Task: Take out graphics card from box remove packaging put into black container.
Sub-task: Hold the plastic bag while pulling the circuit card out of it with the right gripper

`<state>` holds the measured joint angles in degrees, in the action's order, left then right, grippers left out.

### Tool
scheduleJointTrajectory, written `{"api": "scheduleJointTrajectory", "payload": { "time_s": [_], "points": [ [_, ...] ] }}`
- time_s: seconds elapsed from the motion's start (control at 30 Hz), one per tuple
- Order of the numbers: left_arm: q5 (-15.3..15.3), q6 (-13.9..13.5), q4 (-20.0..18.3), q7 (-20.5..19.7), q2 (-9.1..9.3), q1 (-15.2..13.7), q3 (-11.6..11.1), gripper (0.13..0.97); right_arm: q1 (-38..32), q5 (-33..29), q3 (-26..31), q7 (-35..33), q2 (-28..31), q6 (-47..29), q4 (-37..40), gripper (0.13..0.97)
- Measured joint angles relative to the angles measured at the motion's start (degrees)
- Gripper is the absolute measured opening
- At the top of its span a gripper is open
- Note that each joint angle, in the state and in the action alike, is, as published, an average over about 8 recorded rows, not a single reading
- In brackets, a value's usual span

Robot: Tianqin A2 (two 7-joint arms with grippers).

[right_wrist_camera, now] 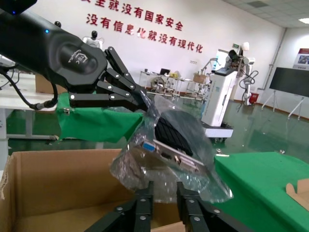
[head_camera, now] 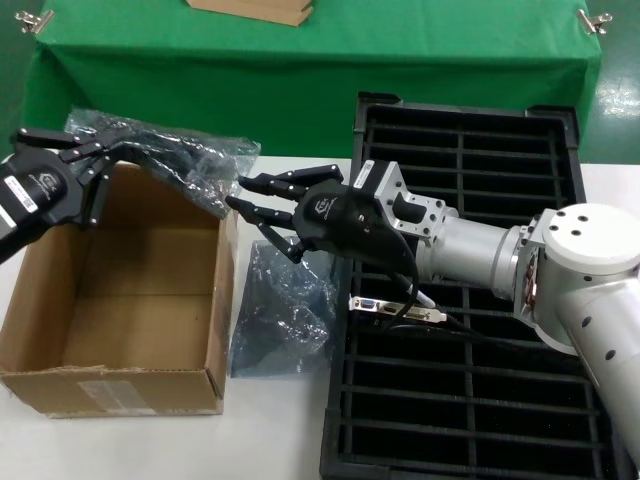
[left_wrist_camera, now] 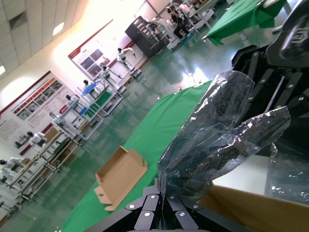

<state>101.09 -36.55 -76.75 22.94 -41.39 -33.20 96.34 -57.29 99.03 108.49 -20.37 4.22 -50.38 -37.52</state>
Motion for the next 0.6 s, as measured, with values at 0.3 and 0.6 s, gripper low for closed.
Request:
{"api": "scheduleJointTrajectory", "payload": {
  "time_s": [0.3, 0.6],
  "points": [
    [0.49, -0.43, -0.03, 0.05, -0.03, 0.04, -0.23, 0.139, -2.75, 1.45, -1.39, -4.18, -1.46, -0.92, 6.31, 0.187],
    [0.41, -1.42, -0.31, 1.05, 0.58, 0.71, 0.75, 0.139, -6.54, 2.84, -3.35, -9.46, -3.12, -2.65, 14.82, 0.144]
  ]
}}
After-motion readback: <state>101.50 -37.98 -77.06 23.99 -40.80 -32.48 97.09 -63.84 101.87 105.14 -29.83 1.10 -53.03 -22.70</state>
